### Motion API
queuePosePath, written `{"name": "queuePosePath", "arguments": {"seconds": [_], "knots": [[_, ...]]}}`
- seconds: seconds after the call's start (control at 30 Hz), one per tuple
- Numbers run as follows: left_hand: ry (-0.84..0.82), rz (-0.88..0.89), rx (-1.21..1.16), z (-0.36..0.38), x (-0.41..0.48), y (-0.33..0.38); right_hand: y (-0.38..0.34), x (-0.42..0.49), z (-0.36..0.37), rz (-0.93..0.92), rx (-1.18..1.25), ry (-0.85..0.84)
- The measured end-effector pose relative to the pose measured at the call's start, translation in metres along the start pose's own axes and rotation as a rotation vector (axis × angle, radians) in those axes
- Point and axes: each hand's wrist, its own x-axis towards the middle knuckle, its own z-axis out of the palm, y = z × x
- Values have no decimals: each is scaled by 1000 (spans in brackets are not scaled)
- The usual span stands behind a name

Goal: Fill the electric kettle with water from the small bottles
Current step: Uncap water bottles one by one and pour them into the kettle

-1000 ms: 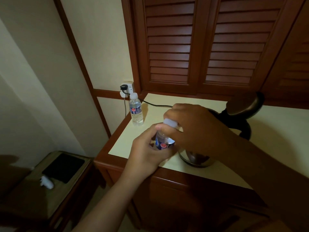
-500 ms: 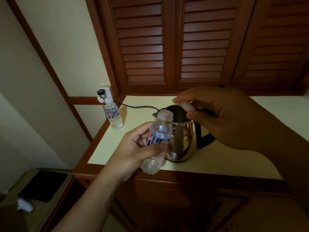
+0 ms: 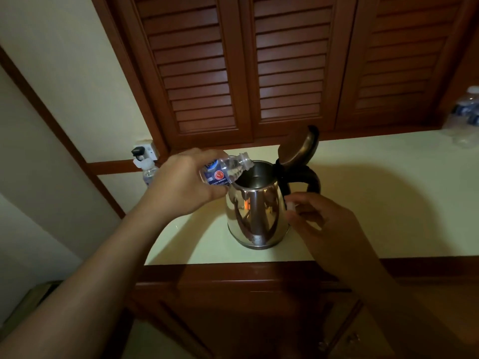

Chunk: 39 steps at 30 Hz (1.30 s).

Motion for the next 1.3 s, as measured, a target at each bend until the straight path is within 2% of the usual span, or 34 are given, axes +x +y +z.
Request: {"name": "queuePosePath", "arguments": {"seconds": [0.17, 0.33, 0.73, 0.93, 1.07, 1.2, 1.3], "knots": [[45, 77, 313, 4, 11, -4, 5, -3, 7, 44, 75, -1], [96, 117, 466, 6, 15, -7, 10, -2, 10, 53, 85, 1], [187, 174, 591, 13, 18, -6, 23, 3, 12, -9, 41, 47], [203, 189, 597, 15, 19, -2, 43, -4, 15, -23, 26, 17], [213, 187, 601, 17, 18, -2, 64, -9, 16, -85, -147, 23], [223, 187, 608, 18, 16, -2, 93, -13, 19, -306, -428, 12], [229, 184, 611, 20, 14, -1, 103, -13, 16, -286, -535, 35]]}}
